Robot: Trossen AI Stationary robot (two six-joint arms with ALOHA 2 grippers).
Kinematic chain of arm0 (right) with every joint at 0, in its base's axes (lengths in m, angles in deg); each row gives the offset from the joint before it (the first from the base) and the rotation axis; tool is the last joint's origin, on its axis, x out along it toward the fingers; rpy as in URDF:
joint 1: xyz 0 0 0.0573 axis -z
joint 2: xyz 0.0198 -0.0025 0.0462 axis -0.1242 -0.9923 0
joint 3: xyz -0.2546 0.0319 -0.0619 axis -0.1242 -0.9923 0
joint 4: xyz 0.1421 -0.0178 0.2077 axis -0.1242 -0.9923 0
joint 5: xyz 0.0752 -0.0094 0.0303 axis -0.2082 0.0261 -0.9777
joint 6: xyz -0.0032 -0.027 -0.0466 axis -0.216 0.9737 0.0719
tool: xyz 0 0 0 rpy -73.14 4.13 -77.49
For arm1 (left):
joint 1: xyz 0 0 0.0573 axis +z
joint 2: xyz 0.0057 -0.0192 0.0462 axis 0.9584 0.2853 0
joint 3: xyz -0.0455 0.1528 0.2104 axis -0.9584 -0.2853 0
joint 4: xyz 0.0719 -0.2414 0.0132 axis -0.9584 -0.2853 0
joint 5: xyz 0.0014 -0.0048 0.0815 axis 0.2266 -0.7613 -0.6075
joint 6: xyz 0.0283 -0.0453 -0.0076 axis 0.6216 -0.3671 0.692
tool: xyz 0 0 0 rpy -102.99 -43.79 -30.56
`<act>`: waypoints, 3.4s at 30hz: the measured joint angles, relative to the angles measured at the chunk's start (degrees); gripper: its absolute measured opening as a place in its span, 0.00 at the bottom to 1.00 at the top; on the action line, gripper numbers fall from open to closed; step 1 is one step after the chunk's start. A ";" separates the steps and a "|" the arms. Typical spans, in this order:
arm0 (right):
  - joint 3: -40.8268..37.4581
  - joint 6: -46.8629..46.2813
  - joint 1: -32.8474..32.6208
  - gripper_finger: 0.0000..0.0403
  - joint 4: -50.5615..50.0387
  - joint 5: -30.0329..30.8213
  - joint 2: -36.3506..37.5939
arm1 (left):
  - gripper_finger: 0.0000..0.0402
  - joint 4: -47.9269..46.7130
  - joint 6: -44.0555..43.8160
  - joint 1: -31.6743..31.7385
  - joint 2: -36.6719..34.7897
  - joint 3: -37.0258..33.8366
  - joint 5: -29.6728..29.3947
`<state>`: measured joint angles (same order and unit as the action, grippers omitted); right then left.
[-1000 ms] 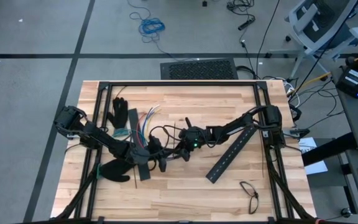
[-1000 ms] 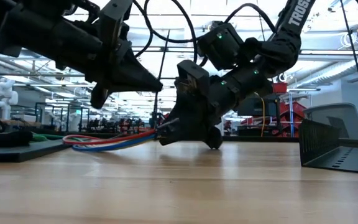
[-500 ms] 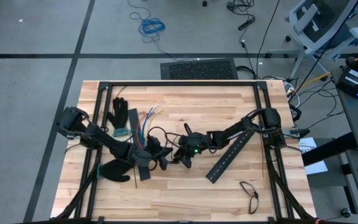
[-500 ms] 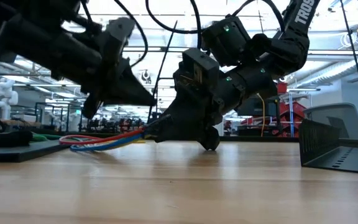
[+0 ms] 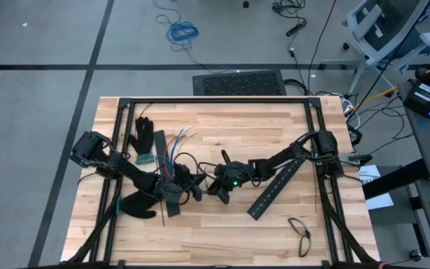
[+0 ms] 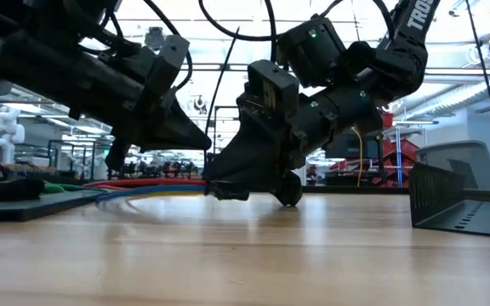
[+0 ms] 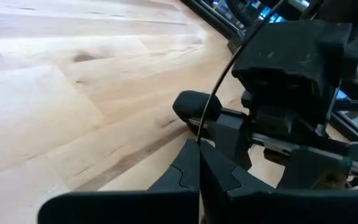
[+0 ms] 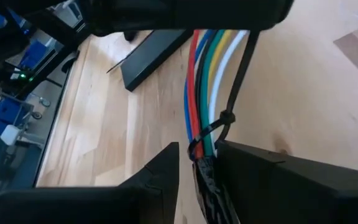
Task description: Ziptie cables
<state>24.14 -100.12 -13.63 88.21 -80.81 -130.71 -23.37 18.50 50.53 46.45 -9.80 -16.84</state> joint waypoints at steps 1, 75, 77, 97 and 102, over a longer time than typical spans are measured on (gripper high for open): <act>0.00 -0.01 0.00 0.26 0.12 0.00 0.00 | 0.00 0.02 -0.03 0.00 0.00 0.00 0.05; 0.01 7.72 4.72 0.26 -3.32 1.09 -0.24 | 0.00 4.58 16.21 -2.25 -0.20 0.02 5.41; 1.28 7.67 4.45 0.26 -3.05 1.51 -1.16 | 0.00 4.57 16.21 -2.25 -0.20 0.02 5.24; 8.31 14.80 7.62 0.26 -15.89 -2.02 -3.97 | 0.00 4.52 16.53 -2.23 -0.20 0.00 3.91; 8.31 17.80 9.23 0.26 -18.45 -2.81 -3.26 | 0.00 4.55 16.53 -2.23 -0.20 0.00 3.91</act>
<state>32.44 -82.32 -4.40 69.76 -83.62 -133.97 -18.82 35.04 48.30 46.25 -9.80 -12.94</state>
